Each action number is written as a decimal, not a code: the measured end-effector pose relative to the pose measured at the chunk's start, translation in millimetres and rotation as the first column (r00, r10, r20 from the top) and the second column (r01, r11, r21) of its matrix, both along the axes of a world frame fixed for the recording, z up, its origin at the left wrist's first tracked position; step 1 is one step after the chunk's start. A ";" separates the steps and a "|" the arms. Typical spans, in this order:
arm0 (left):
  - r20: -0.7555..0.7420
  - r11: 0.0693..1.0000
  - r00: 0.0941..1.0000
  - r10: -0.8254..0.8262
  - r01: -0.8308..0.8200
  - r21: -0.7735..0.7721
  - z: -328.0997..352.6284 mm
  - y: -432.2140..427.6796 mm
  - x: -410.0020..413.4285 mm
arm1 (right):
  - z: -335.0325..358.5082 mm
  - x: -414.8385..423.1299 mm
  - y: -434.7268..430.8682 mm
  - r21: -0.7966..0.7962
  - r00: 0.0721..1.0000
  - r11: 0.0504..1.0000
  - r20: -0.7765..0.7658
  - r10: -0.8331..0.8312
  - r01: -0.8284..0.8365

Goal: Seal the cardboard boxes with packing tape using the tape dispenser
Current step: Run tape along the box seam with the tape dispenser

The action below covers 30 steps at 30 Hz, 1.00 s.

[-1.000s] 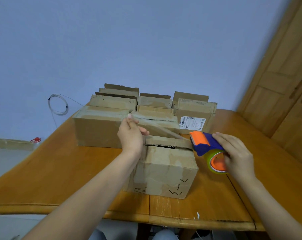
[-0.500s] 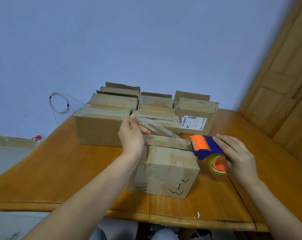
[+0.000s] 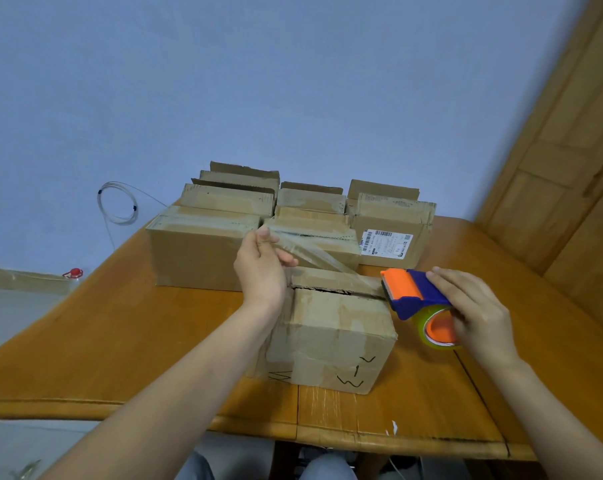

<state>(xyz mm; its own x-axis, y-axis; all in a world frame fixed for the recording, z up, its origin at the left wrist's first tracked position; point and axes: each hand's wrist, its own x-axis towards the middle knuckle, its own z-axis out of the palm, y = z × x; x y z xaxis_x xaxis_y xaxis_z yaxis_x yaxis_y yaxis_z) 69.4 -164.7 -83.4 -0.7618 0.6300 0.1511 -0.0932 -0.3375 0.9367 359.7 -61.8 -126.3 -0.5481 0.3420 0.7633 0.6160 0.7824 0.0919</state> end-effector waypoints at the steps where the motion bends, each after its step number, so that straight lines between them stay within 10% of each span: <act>1: -0.001 1.000 1.000 -0.001 0.001 0.008 0.2 -1.1 0.4 | -0.9 -0.1 -0.6 -0.004 1.000 1.000 0.005 0.003 -0.003; 15: -0.184 1.000 0.983 -0.022 0.024 0.013 0.6 -9.9 -12.5 | -7.1 1.5 -4.5 -0.002 0.996 0.998 0.055 -0.065 0.065; 21: -0.779 0.984 0.623 0.071 -0.172 -0.047 0.7 -21.0 -53.0 | -5.4 2.3 -4.9 -0.010 0.997 0.998 0.052 -0.063 0.064; 25: -0.905 0.975 0.424 0.024 -0.209 -0.072 -0.9 -27.0 -73.2 | -7.8 1.6 -3.3 -0.031 0.997 0.997 0.037 -0.069 0.070; 30: -0.917 0.995 0.398 0.006 -0.097 -0.036 -5.4 -30.2 -84.7 | -5.8 -0.7 -4.8 -0.041 0.997 0.997 0.031 -0.071 0.072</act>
